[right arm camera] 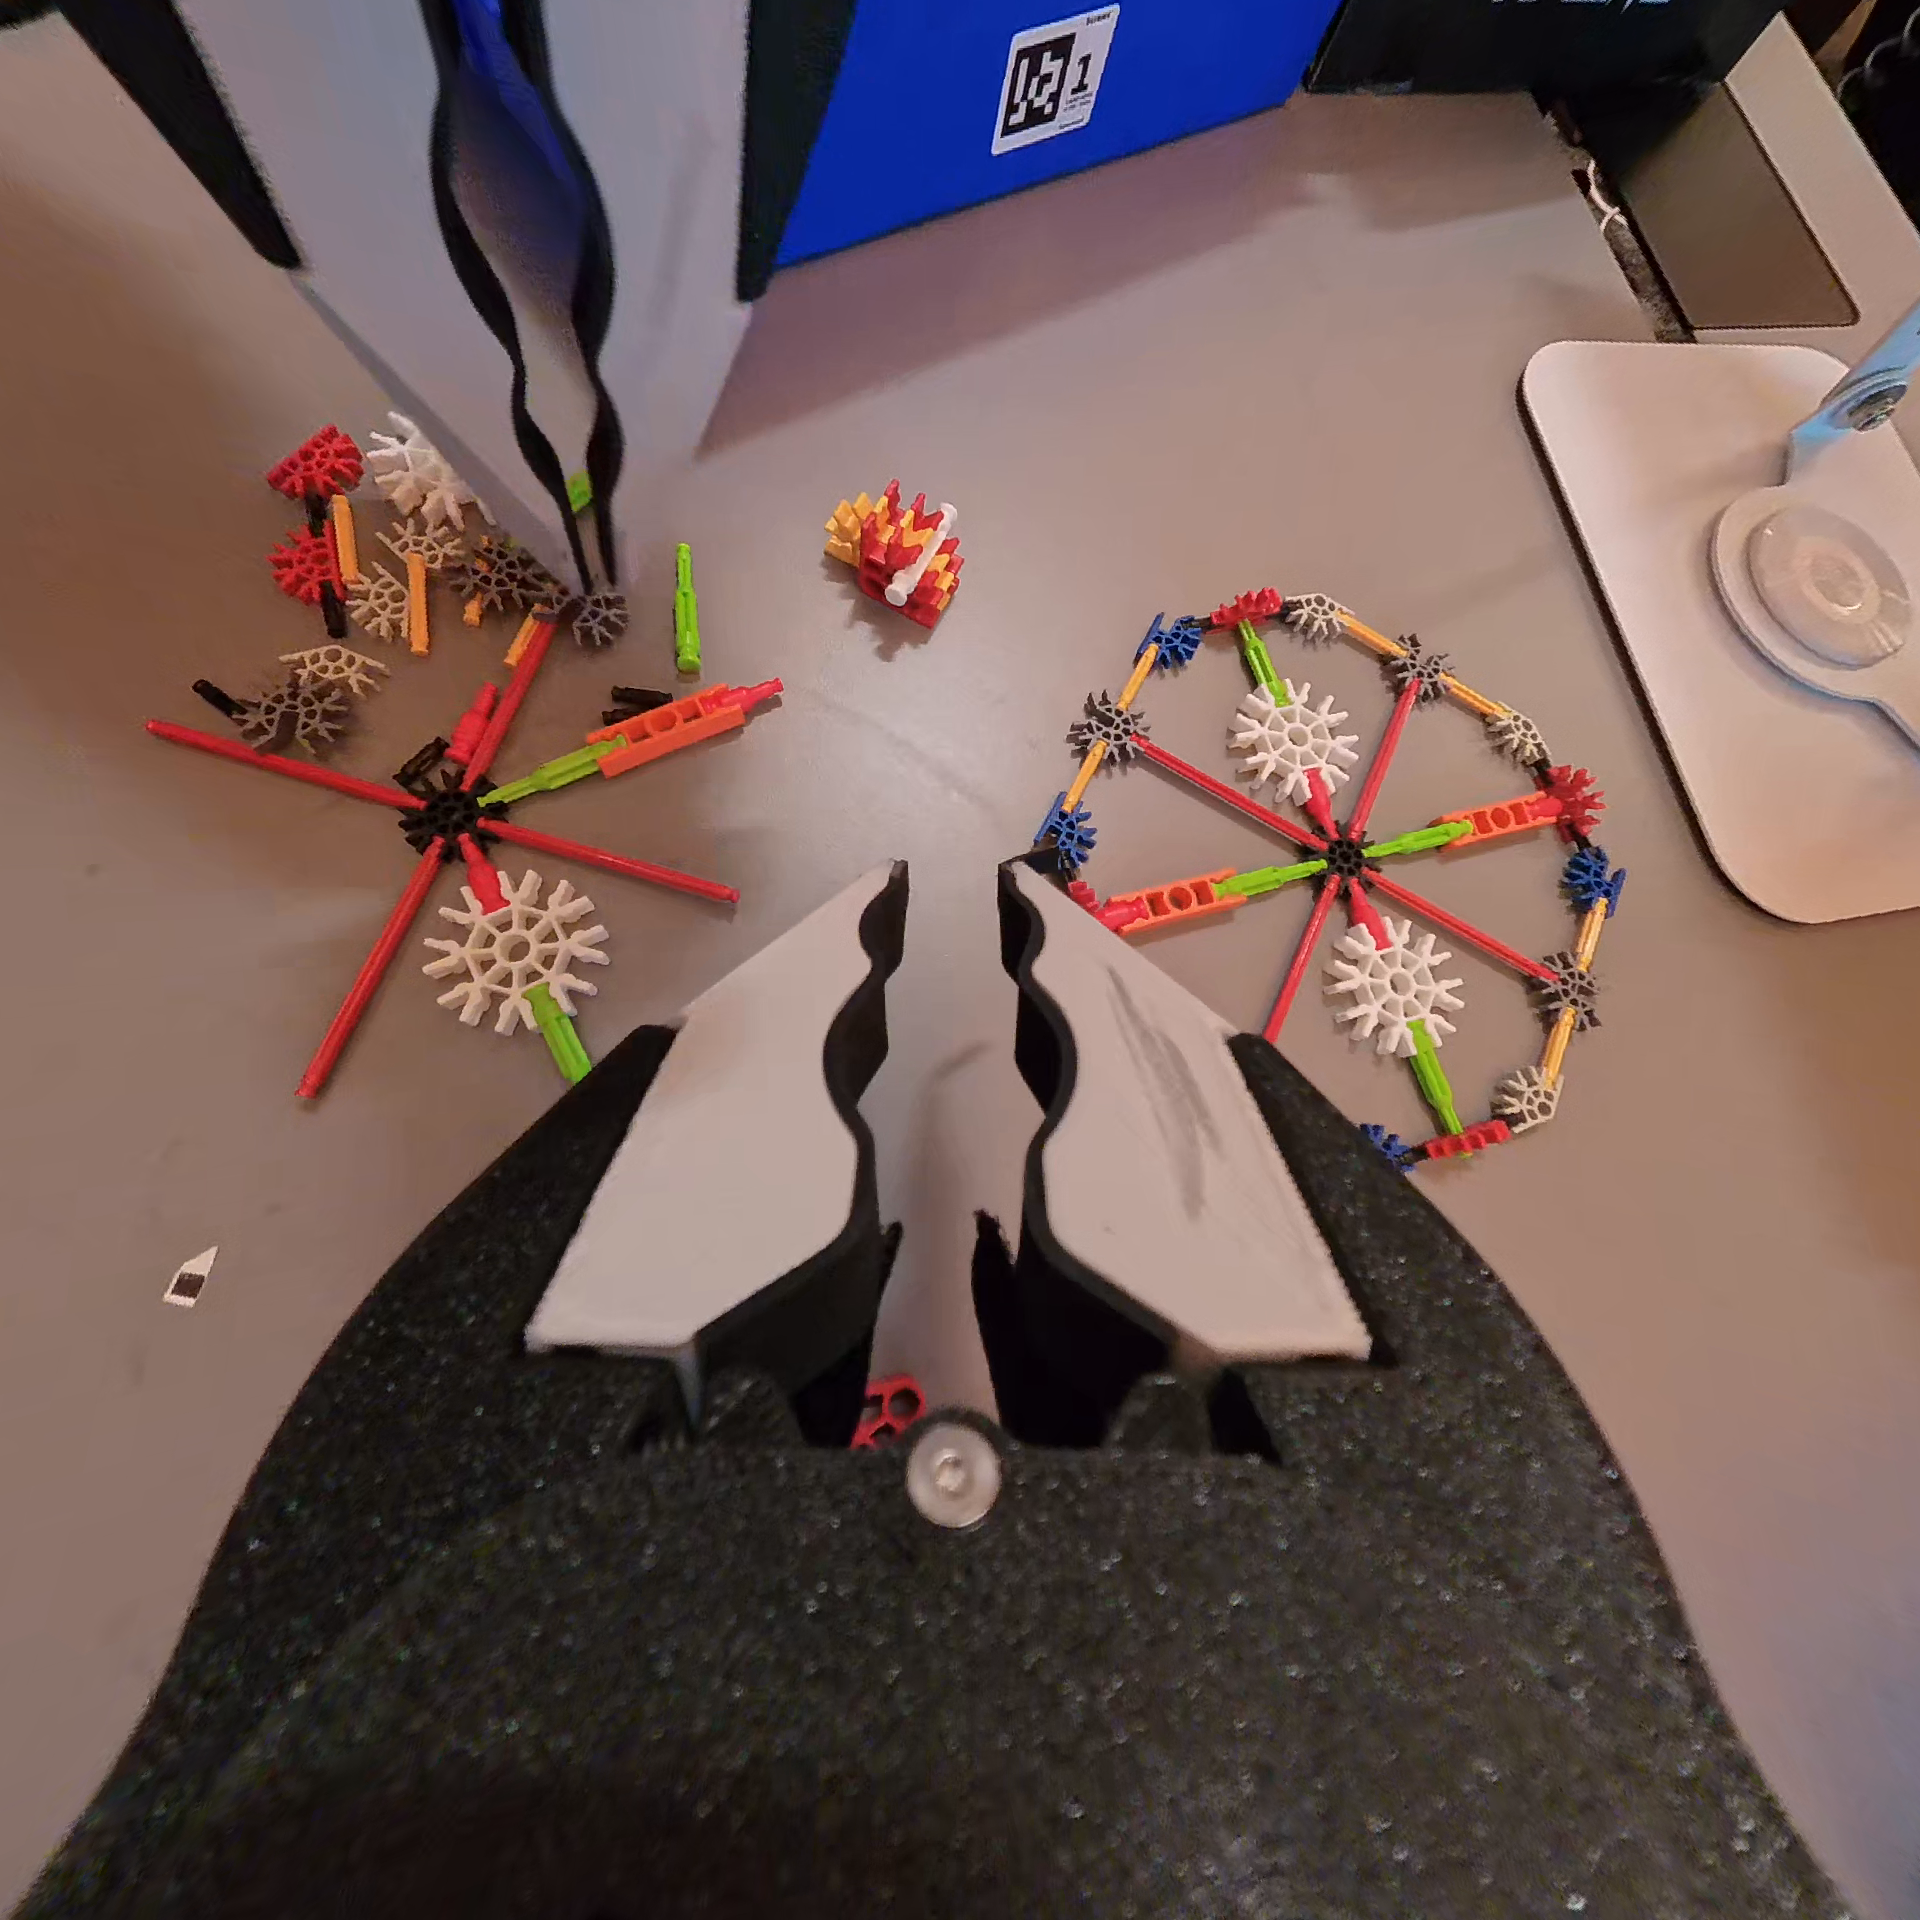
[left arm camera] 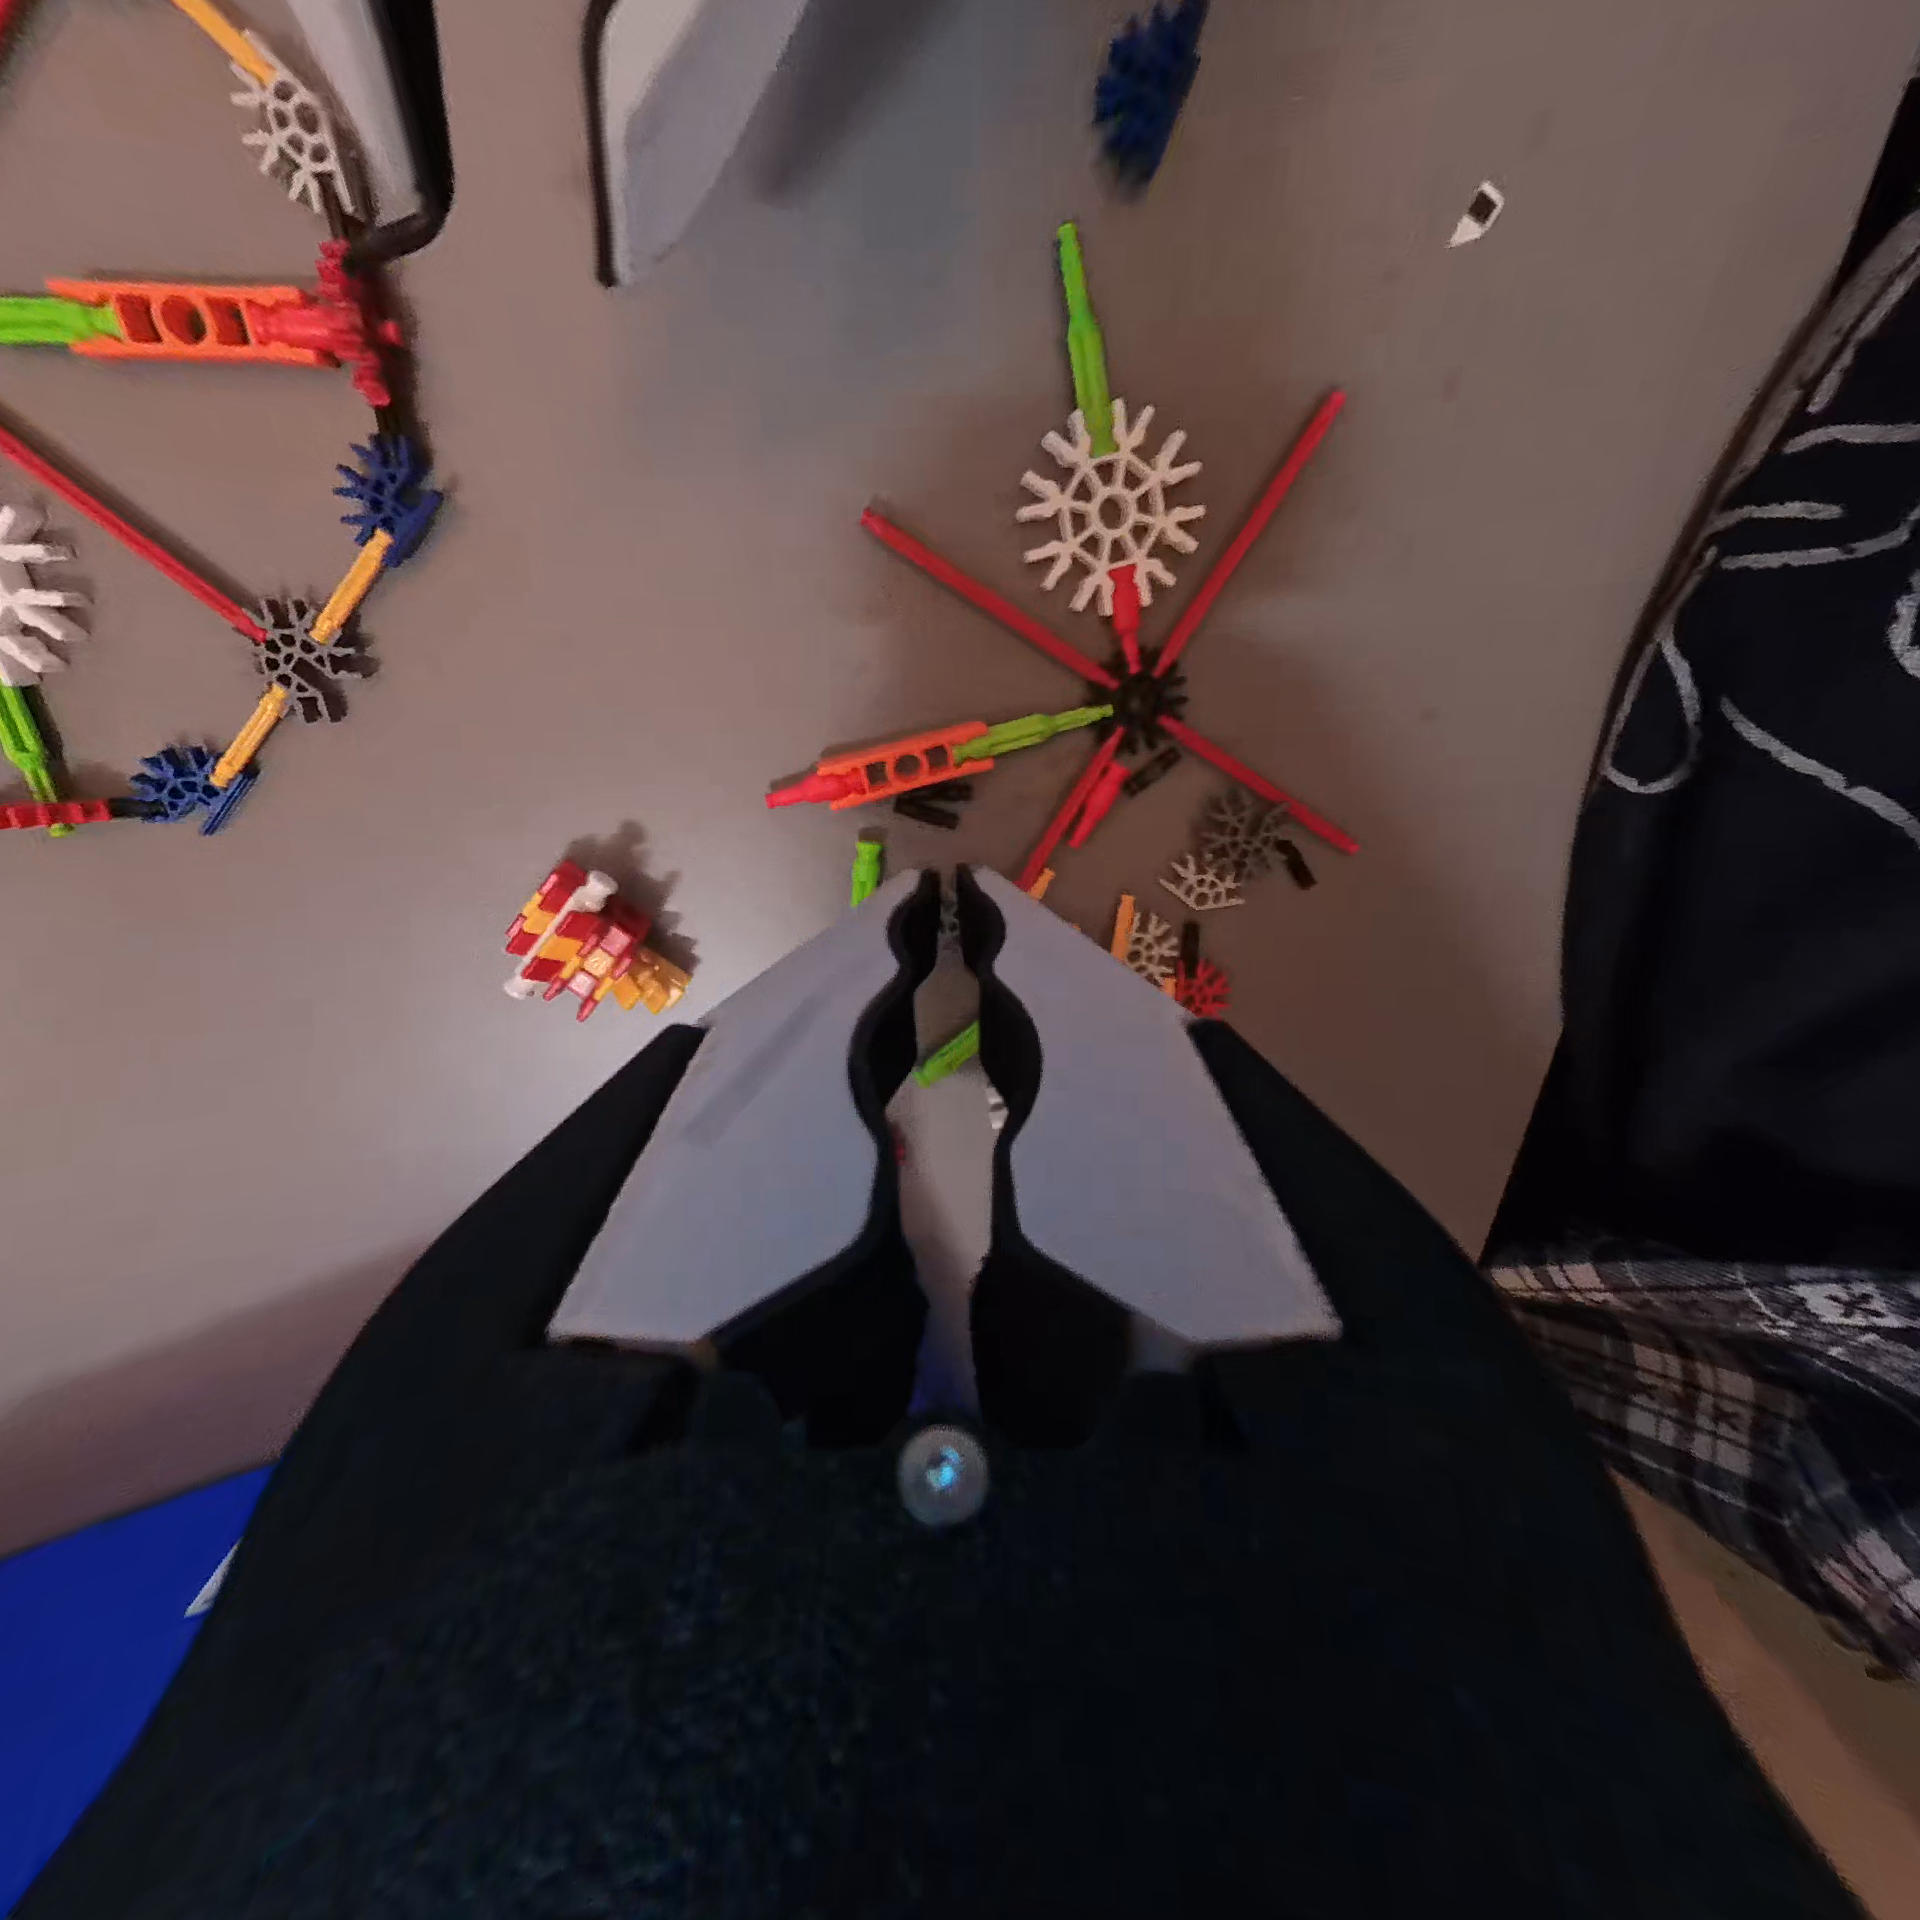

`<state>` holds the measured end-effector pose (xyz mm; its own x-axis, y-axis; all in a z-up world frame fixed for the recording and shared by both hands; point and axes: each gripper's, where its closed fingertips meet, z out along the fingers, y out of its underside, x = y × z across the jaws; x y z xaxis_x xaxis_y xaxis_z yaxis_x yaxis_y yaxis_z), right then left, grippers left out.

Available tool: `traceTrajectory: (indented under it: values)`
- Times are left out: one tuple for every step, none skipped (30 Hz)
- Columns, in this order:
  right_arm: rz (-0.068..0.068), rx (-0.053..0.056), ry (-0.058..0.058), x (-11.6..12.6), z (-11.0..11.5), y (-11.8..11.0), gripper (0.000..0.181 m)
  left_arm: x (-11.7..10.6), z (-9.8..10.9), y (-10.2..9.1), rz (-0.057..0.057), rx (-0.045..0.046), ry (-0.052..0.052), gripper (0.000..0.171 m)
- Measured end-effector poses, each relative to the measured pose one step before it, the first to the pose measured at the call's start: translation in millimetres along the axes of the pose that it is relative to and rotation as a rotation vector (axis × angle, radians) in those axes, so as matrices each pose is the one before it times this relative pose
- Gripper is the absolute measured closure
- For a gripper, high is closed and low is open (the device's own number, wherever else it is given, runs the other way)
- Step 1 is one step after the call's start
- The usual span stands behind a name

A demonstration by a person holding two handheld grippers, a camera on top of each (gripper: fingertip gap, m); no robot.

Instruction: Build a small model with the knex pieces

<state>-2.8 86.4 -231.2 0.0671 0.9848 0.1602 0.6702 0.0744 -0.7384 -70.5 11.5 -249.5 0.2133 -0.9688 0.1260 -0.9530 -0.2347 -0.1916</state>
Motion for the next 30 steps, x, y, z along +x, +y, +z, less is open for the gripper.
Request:
traceTrajectory:
  values:
    - [-0.0005,-0.0002,-0.0008,-0.30,0.10,0.01,0.164,-2.14,0.03,-0.25,-0.0100,0.00570,-0.0003,0.166]
    - [0.0000,0.0001,-0.0008,-0.11,0.00,-0.01,0.164,-1.33,-0.68,-0.20,-0.0058,0.00661,0.0023,0.164]
    - [0.0001,-0.0002,-0.0005,-0.08,-0.02,0.03,0.164,-1.57,-1.31,0.02,-0.0045,0.00659,-0.0009,0.159]
    - [-0.0002,0.0001,-0.0004,-0.14,-0.01,-0.02,0.164,-2.00,-2.18,-0.98,-0.0065,0.01403,-0.0041,0.157]
    - [0.0002,0.0007,-0.0009,-0.15,0.05,-0.09,0.164,-0.36,-2.39,-1.38,-0.0083,0.01776,0.0070,0.157]
    - [0.0000,0.0004,-0.0006,-0.08,0.03,-0.06,0.164,0.63,-2.25,-0.74,-0.0065,0.01425,0.0118,0.157]
    - [-0.0007,-0.0002,-0.0007,-0.29,0.23,0.03,0.164,-3.09,-1.77,0.33,-0.0101,0.00756,-0.0106,0.153]
    - [-0.0008,-0.0005,-0.0010,-0.33,0.29,0.00,0.164,-4.98,-1.34,1.08,-0.0109,0.00302,-0.0221,0.149]
    - [-0.0010,-0.0003,-0.0018,-0.54,0.36,-0.10,0.164,-2.29,-1.13,1.12,-0.0012,0.00633,-0.0062,0.150]
    - [-0.0016,-0.0003,-0.0018,-0.69,0.33,-0.12,0.164,-2.65,-1.64,1.39,0.0013,0.00770,-0.0103,0.152]
    - [-0.0024,-0.0004,-0.0020,-0.77,0.46,-0.24,0.164,-2.23,-2.93,3.05,0.0010,-0.00015,-0.0106,0.156]
    - [-0.0035,-0.0010,-0.0023,-0.93,0.31,-0.11,0.164,-2.50,-4.60,4.07,-0.0005,-0.00061,-0.0119,0.157]
    - [-0.0036,-0.0007,-0.0015,-0.68,0.14,-0.09,0.164,-5.51,-6.91,4.07,-0.0062,0.00642,-0.0277,0.157]
    - [-0.0015,0.0009,-0.0013,-0.45,-0.05,-0.37,0.164,-7.28,-9.27,5.87,-0.0166,0.00379,-0.0311,0.155]
    - [-0.0005,0.0015,-0.0012,-0.39,-0.07,-0.39,0.164,-7.83,-11.65,7.63,-0.0189,0.00189,-0.0269,0.155]
    - [-0.0009,0.0008,-0.0008,-0.31,-0.12,-0.29,0.164,-11.31,-13.35,9.20,-0.0228,0.00085,-0.0408,0.155]
    - [-0.0007,0.0004,-0.0012,-0.31,0.01,-0.22,0.164,-16.64,-13.41,12.66,-0.0253,-0.01364,-0.0639,0.154]
    - [-0.0005,0.0000,-0.0012,-0.36,0.19,-0.08,0.164,-15.76,-11.91,15.68,-0.0269,-0.02167,-0.0450,0.155]
    - [-0.0008,-0.0007,-0.0009,-0.19,0.15,0.03,0.164,-11.76,-9.77,16.68,-0.0407,-0.01625,-0.0043,0.155]
    - [-0.0007,-0.0008,-0.0011,-0.35,0.27,0.04,0.164,-12.59,-6.87,18.72,-0.0505,-0.02310,0.0012,0.155]
    - [-0.0008,-0.0008,-0.0008,-0.37,0.12,0.02,0.164,-20.45,-3.33,21.65,-0.0398,-0.04176,-0.0478,0.154]
    - [-0.0010,-0.0009,-0.0004,-0.23,0.34,-0.02,0.164,-20.71,1.11,21.63,-0.0349,-0.04619,-0.0506,0.156]
    - [-0.0007,-0.0002,-0.0011,-0.35,0.31,-0.04,0.164,-12.26,5.30,19.61,-0.0451,-0.04043,0.0050,0.157]
    - [-0.0003,-0.0005,-0.0016,-0.36,0.44,0.02,0.164,-11.49,7.46,17.07,-0.0440,-0.03757,0.0089,0.155]
    - [0.0000,-0.0023,-0.0017,-0.28,0.82,0.51,0.164,-14.79,8.29,13.15,-0.0366,-0.02741,-0.0191,0.156]
    - [0.0001,-0.0034,-0.0020,-0.37,0.95,0.74,0.164,-12.61,9.24,12.31,-0.0324,-0.03680,-0.0124,0.157]
    - [0.0002,-0.0033,-0.0025,-0.25,0.99,0.75,0.164,-11.07,9.84,13.10,-0.0130,-0.05313,-0.0156,0.158]
    - [0.0005,-0.0027,-0.0019,-0.25,0.80,0.71,0.164,-9.29,9.36,9.73,0.0000,-0.04461,-0.0195,0.158]
    - [0.0009,-0.0021,-0.0014,0.01,0.66,0.70,0.164,-7.19,7.50,4.69,0.0049,-0.02501,-0.0207,0.157]
    - [0.0013,-0.0017,-0.0013,0.03,0.48,0.57,0.164,-3.58,6.22,4.10,0.0171,-0.03025,-0.0116,0.157]
